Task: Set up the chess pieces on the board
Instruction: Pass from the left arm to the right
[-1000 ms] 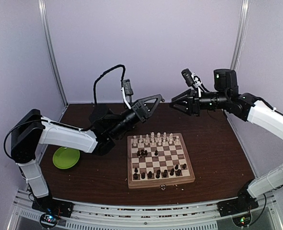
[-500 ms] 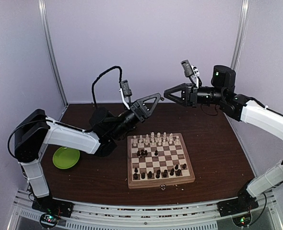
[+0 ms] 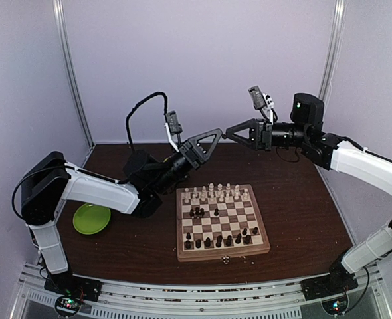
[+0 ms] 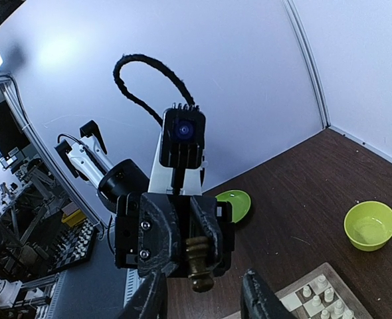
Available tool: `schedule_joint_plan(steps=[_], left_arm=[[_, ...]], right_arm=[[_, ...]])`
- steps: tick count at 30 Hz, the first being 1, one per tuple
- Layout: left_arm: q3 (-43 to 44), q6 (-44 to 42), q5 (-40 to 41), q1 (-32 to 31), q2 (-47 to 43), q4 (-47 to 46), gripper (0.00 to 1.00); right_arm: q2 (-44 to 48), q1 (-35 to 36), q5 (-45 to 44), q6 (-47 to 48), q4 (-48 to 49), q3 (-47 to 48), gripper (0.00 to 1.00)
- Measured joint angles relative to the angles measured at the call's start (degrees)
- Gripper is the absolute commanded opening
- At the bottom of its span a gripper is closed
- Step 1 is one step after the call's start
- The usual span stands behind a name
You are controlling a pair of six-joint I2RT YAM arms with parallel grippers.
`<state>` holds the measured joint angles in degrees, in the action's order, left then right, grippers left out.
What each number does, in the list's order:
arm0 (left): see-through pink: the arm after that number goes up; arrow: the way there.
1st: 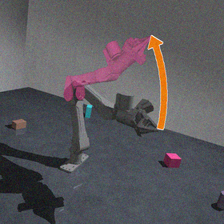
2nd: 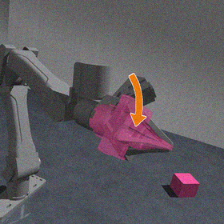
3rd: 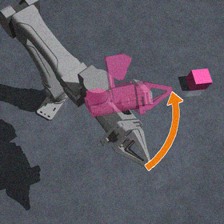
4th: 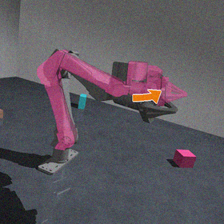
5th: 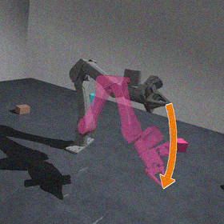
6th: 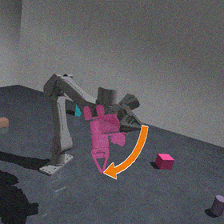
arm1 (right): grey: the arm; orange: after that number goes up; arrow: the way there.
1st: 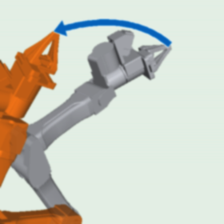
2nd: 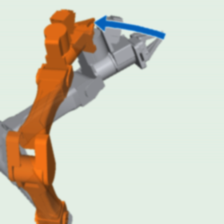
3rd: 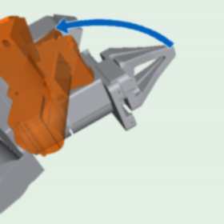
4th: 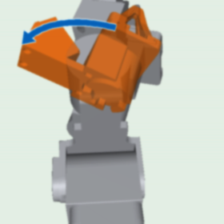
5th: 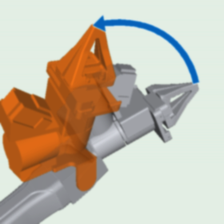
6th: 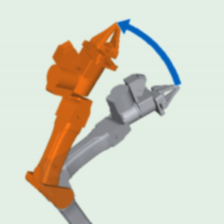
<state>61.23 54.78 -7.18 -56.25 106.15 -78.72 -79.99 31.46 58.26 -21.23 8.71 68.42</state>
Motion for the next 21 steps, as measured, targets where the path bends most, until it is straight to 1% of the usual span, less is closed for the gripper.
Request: schedule_joint_plan(steps=[11,17,21], left_arm=[[0.74,-0.02,-0.04,0.0,0.07,-0.33,0.09],[1.44,-0.04,-0.13,0.0,0.07,-0.28,0.09],[1.6,-0.04,-0.28,0.0,0.17,-0.31,0.09]], right_arm=[[-0.13,0.0,0.46,0.2,-0.26,-0.55,0.27],[-0.96,0.11,1.36,-0.07,0.0,-0.55,0.24],[-1.7,0.55,1.81,-0.24,0.15,-0.55,0.24]])
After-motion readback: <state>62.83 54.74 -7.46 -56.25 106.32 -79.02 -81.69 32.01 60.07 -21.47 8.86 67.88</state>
